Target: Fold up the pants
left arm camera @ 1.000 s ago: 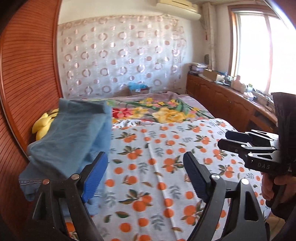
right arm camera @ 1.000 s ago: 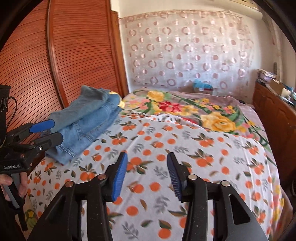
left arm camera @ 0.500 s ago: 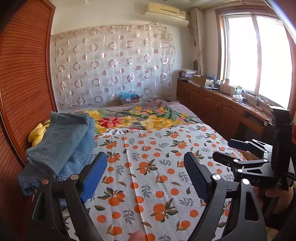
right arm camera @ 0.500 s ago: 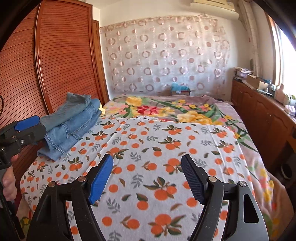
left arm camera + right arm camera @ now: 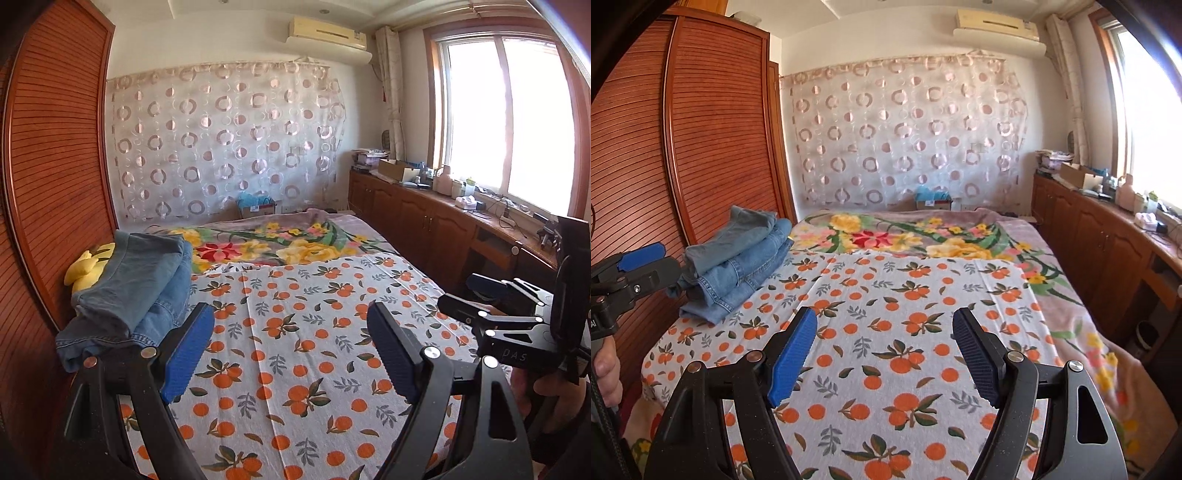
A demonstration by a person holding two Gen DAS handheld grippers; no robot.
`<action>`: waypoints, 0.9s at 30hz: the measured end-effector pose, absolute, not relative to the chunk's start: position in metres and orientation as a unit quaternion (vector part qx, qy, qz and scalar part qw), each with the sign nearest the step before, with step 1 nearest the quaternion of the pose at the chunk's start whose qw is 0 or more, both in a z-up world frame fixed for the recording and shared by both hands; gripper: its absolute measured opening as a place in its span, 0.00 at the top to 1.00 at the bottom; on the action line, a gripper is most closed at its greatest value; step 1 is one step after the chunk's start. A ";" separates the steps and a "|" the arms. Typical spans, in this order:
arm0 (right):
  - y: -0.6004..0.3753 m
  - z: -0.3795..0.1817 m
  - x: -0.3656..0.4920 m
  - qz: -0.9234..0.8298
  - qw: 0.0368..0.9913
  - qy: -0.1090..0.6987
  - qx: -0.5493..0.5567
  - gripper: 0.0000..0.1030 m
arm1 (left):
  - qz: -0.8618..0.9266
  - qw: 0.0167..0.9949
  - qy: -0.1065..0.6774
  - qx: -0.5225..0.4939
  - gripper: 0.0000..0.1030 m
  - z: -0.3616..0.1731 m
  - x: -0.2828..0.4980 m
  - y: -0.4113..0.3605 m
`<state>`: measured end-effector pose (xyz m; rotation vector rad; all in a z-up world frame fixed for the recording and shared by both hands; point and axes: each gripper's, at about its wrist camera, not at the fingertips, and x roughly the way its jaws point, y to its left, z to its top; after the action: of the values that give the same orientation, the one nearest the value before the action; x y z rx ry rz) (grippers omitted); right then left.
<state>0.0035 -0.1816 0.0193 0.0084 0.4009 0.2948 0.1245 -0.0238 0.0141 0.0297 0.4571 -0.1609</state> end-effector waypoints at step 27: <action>-0.193 0.012 -0.001 0.141 0.973 0.183 0.009 0.25 | -0.053 0.970 0.238 -0.003 0.17 0.003 0.112 -0.004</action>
<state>-0.0005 -0.1926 0.0119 0.0179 0.3687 0.2847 0.1120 -0.0040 0.0025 -0.0058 0.4805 -0.1061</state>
